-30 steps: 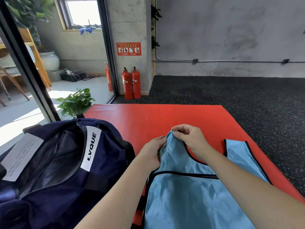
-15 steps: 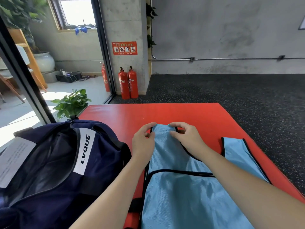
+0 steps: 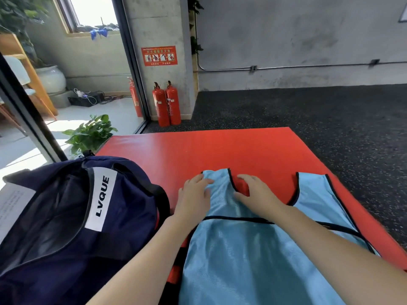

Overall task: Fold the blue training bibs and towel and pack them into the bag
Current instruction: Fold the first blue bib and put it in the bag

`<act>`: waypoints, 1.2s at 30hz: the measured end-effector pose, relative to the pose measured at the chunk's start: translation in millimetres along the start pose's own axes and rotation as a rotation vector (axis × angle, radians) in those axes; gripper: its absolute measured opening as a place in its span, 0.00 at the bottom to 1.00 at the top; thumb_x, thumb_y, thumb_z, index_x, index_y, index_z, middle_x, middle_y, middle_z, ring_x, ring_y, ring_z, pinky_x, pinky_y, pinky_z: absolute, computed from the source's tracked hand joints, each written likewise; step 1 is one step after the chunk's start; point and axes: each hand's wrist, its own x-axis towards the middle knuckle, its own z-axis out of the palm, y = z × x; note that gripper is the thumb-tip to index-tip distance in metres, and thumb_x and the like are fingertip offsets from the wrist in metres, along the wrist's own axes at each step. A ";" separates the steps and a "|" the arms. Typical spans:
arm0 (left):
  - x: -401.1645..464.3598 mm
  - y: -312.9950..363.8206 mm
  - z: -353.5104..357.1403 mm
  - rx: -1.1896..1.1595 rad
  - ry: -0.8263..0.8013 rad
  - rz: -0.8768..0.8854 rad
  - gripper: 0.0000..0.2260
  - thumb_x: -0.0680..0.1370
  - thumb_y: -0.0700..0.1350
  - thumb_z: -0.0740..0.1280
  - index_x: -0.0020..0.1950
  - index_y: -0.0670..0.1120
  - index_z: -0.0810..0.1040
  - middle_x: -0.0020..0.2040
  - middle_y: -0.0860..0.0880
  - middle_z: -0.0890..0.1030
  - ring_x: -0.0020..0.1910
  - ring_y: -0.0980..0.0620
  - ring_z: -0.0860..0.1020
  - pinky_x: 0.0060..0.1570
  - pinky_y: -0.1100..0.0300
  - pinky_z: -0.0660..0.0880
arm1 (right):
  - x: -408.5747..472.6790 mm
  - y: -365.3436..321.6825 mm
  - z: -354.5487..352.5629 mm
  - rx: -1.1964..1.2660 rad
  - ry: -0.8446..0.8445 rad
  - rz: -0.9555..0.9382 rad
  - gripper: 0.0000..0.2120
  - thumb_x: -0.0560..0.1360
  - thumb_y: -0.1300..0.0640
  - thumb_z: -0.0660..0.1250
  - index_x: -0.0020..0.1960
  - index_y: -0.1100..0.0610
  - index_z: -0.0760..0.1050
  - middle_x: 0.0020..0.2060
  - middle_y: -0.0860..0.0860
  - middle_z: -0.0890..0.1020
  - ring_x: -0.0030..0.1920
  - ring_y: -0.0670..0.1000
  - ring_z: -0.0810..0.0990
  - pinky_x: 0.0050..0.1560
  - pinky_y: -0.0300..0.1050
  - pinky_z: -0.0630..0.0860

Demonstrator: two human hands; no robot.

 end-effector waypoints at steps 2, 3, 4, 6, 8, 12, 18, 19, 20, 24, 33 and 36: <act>-14.0 13.3 -0.3 0.052 -0.054 0.113 0.15 0.84 0.45 0.60 0.68 0.54 0.77 0.69 0.56 0.74 0.69 0.53 0.68 0.60 0.59 0.59 | -22.0 11.6 -7.8 -0.025 0.028 -0.014 0.26 0.79 0.44 0.67 0.74 0.47 0.67 0.71 0.47 0.71 0.71 0.52 0.70 0.71 0.57 0.67; -21.2 19.5 -0.9 0.058 -0.089 0.161 0.15 0.84 0.45 0.59 0.68 0.53 0.77 0.68 0.57 0.74 0.69 0.54 0.68 0.58 0.60 0.58 | -34.0 18.0 -12.0 -0.044 0.044 -0.031 0.24 0.79 0.44 0.66 0.73 0.47 0.68 0.70 0.46 0.72 0.71 0.51 0.70 0.71 0.56 0.66; -28.0 24.2 -0.5 0.062 -0.120 0.211 0.14 0.84 0.46 0.59 0.68 0.53 0.77 0.67 0.57 0.75 0.69 0.55 0.68 0.59 0.61 0.58 | -47.6 24.1 -17.3 -0.065 0.051 -0.044 0.23 0.79 0.44 0.66 0.72 0.47 0.69 0.69 0.44 0.73 0.70 0.50 0.70 0.71 0.53 0.66; -40.0 28.4 1.6 0.106 -0.197 0.281 0.14 0.84 0.50 0.59 0.67 0.54 0.76 0.63 0.58 0.76 0.67 0.54 0.70 0.61 0.59 0.63 | -73.1 39.5 -27.3 -0.102 0.075 -0.059 0.20 0.80 0.44 0.66 0.70 0.48 0.72 0.66 0.42 0.74 0.68 0.47 0.71 0.70 0.50 0.67; -49.4 27.5 4.6 0.165 -0.268 0.279 0.15 0.83 0.55 0.58 0.68 0.55 0.75 0.63 0.59 0.76 0.66 0.54 0.71 0.65 0.56 0.65 | -94.8 54.6 -39.0 -0.149 0.068 -0.036 0.19 0.79 0.44 0.66 0.68 0.47 0.74 0.62 0.40 0.75 0.66 0.46 0.72 0.68 0.49 0.69; -68.4 16.6 4.2 0.252 -0.284 0.195 0.21 0.83 0.61 0.56 0.75 0.57 0.69 0.74 0.57 0.68 0.75 0.56 0.63 0.71 0.54 0.61 | -119.8 76.3 -64.0 -0.224 0.021 0.028 0.18 0.78 0.43 0.67 0.66 0.46 0.75 0.58 0.40 0.77 0.63 0.46 0.75 0.65 0.50 0.70; -92.2 1.0 -5.9 0.269 -0.277 0.123 0.42 0.72 0.73 0.38 0.79 0.54 0.64 0.77 0.53 0.64 0.77 0.52 0.60 0.73 0.53 0.60 | -147.8 98.2 -91.3 -0.339 0.068 0.143 0.15 0.79 0.43 0.66 0.65 0.44 0.75 0.59 0.42 0.78 0.63 0.49 0.76 0.61 0.53 0.70; -95.6 0.1 -6.9 0.273 -0.266 0.108 0.41 0.73 0.71 0.39 0.78 0.53 0.65 0.77 0.52 0.65 0.77 0.51 0.61 0.73 0.52 0.61 | -151.2 101.7 -94.2 -0.336 0.075 0.164 0.16 0.79 0.44 0.66 0.65 0.45 0.75 0.60 0.43 0.78 0.63 0.50 0.76 0.62 0.54 0.70; -99.1 0.5 -8.2 0.283 -0.255 0.103 0.40 0.73 0.70 0.39 0.78 0.53 0.65 0.77 0.51 0.66 0.76 0.50 0.62 0.72 0.52 0.62 | -154.3 104.6 -97.1 -0.326 0.077 0.177 0.15 0.79 0.45 0.67 0.65 0.45 0.75 0.61 0.44 0.79 0.63 0.51 0.76 0.63 0.54 0.71; -109.7 5.5 -14.6 0.253 -0.228 0.067 0.26 0.82 0.62 0.56 0.76 0.51 0.69 0.72 0.50 0.71 0.73 0.47 0.66 0.71 0.51 0.64 | -160.0 116.3 -104.8 -0.203 0.072 0.181 0.17 0.77 0.51 0.71 0.65 0.50 0.77 0.62 0.48 0.80 0.63 0.51 0.78 0.65 0.53 0.73; -88.5 17.8 -47.3 -0.075 -0.068 -0.162 0.05 0.76 0.45 0.73 0.44 0.55 0.82 0.37 0.57 0.82 0.39 0.60 0.79 0.36 0.76 0.68 | -155.4 113.2 -131.0 0.030 0.212 0.144 0.05 0.77 0.57 0.72 0.48 0.47 0.82 0.43 0.39 0.82 0.48 0.42 0.80 0.46 0.31 0.68; -69.1 22.1 -64.3 -0.187 0.082 -0.186 0.05 0.75 0.47 0.74 0.41 0.55 0.82 0.35 0.60 0.80 0.37 0.64 0.76 0.37 0.72 0.67 | -140.9 106.5 -146.3 0.108 0.322 0.114 0.05 0.76 0.56 0.73 0.49 0.46 0.83 0.43 0.38 0.83 0.46 0.37 0.78 0.45 0.26 0.67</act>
